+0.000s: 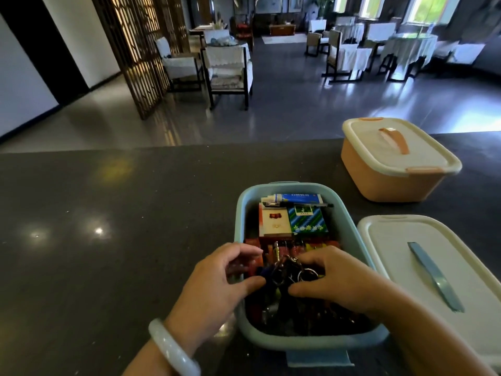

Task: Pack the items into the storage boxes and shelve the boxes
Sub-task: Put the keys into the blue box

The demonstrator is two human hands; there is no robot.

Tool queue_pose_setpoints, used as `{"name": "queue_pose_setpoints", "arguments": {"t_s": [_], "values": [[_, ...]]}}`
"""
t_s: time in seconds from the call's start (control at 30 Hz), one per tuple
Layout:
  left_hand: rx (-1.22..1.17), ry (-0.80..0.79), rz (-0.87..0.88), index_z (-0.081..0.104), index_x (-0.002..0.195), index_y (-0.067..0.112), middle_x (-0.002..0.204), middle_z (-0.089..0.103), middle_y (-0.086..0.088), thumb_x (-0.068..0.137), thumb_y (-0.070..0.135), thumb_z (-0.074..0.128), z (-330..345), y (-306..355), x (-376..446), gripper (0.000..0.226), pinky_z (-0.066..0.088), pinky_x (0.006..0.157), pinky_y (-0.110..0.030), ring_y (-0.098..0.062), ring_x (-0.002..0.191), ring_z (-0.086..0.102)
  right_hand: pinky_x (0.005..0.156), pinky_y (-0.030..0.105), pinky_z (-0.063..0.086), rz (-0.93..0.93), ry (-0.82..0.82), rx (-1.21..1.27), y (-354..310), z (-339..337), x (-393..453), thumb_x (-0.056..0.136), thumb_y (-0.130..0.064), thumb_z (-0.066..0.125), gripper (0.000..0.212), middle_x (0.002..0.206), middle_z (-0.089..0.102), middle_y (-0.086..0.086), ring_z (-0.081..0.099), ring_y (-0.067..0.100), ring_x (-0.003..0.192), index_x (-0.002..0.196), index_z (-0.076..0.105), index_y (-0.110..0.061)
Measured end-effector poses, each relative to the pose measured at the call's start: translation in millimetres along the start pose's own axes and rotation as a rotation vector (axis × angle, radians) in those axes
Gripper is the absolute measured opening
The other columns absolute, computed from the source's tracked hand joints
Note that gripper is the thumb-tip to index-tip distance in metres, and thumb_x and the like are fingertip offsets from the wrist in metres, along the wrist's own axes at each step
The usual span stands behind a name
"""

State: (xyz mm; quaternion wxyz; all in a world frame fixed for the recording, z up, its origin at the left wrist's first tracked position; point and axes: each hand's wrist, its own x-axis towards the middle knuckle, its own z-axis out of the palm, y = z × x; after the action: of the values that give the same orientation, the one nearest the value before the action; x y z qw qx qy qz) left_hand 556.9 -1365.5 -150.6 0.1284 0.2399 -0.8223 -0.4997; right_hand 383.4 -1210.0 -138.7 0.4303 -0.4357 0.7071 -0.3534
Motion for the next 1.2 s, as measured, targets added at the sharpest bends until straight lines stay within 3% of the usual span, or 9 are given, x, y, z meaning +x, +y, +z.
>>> {"name": "queue_pose_setpoints", "arguments": {"t_s": [0.13,0.27,0.43,0.57,0.67,0.83,1.0,1.2], "values": [[0.159,0.155,0.047,0.054,0.111,0.051,0.117,0.046,0.029,0.075,0.027,0.078,2.4,-13.4,0.4,0.050,0.044,0.097,-0.023,0.009,0.111,0.046,0.075,0.022,0.057,0.054,-0.063,0.004,1.2,5.8,3.8,0.081,-0.026,0.073,0.016,0.095,0.072,-0.007,0.070,0.007,0.085,0.097,0.070,-0.025],[-0.003,0.169,-0.091,0.046,0.127,0.042,0.126,0.051,0.017,0.080,0.035,0.071,10.7,-25.2,2.3,0.054,0.048,0.095,-0.027,-0.002,0.113,0.053,0.081,0.024,0.055,0.035,-0.021,-0.116,6.5,17.5,14.7,0.078,-0.031,0.075,0.025,0.099,0.070,-0.014,0.066,-0.001,0.088,0.101,0.067,-0.034],[-0.203,0.166,-0.147,0.045,0.138,0.032,0.128,0.056,0.015,0.074,0.048,0.064,16.5,-29.6,2.2,0.069,0.049,0.090,-0.023,0.000,0.112,0.055,0.086,0.027,0.054,0.060,0.023,-0.127,16.5,24.1,20.9,0.075,-0.035,0.077,0.041,0.107,0.067,-0.020,0.063,-0.004,0.097,0.112,0.062,-0.042],[-0.277,0.169,-0.150,0.045,0.139,0.029,0.130,0.055,0.014,0.074,0.044,0.065,16.6,-31.2,1.4,0.070,0.049,0.090,-0.023,-0.002,0.115,0.055,0.066,0.018,0.055,0.048,0.059,-0.130,22.1,23.0,20.0,0.074,-0.034,0.078,0.040,0.104,0.067,-0.020,0.065,-0.003,0.090,0.108,0.061,-0.047],[-0.309,0.151,-0.140,0.046,0.138,0.028,0.127,0.056,0.015,0.076,0.041,0.066,15.6,-31.7,0.7,0.067,0.050,0.080,-0.016,0.002,0.109,0.058,0.065,0.018,0.055,0.024,0.064,-0.164,23.5,20.4,16.6,0.073,-0.035,0.079,0.042,0.102,0.065,-0.021,0.063,-0.004,0.090,0.109,0.061,-0.049],[-0.380,0.142,-0.136,0.049,0.135,0.029,0.118,0.061,0.019,0.079,0.033,0.066,16.4,-33.6,1.3,0.059,0.049,0.071,-0.009,0.009,0.101,0.060,0.075,0.009,0.047,-0.066,0.120,-0.292,25.3,2.8,8.6,0.075,-0.036,0.077,0.036,0.099,0.062,-0.031,0.058,-0.011,0.092,0.105,0.063,-0.049],[-0.434,0.156,-0.174,0.052,0.120,0.044,0.104,0.066,0.029,0.079,0.034,0.067,20.0,-36.7,0.3,0.045,0.051,0.070,-0.011,0.004,0.098,0.064,0.082,0.013,0.049,-0.065,0.018,-0.342,31.0,7.2,13.9,0.075,-0.038,0.076,0.037,0.105,0.055,-0.031,0.053,-0.013,0.097,0.108,0.062,-0.049],[-0.455,0.160,-0.170,0.051,0.129,0.035,0.105,0.068,0.024,0.081,0.032,0.067,20.0,-36.0,-0.5,0.052,0.050,0.067,-0.009,0.004,0.096,0.065,0.087,0.009,0.038,-0.117,-0.002,-0.482,36.7,12.6,16.9,0.077,-0.041,0.074,0.045,0.109,0.052,-0.030,0.043,-0.016,0.106,0.119,0.057,-0.048]]}}
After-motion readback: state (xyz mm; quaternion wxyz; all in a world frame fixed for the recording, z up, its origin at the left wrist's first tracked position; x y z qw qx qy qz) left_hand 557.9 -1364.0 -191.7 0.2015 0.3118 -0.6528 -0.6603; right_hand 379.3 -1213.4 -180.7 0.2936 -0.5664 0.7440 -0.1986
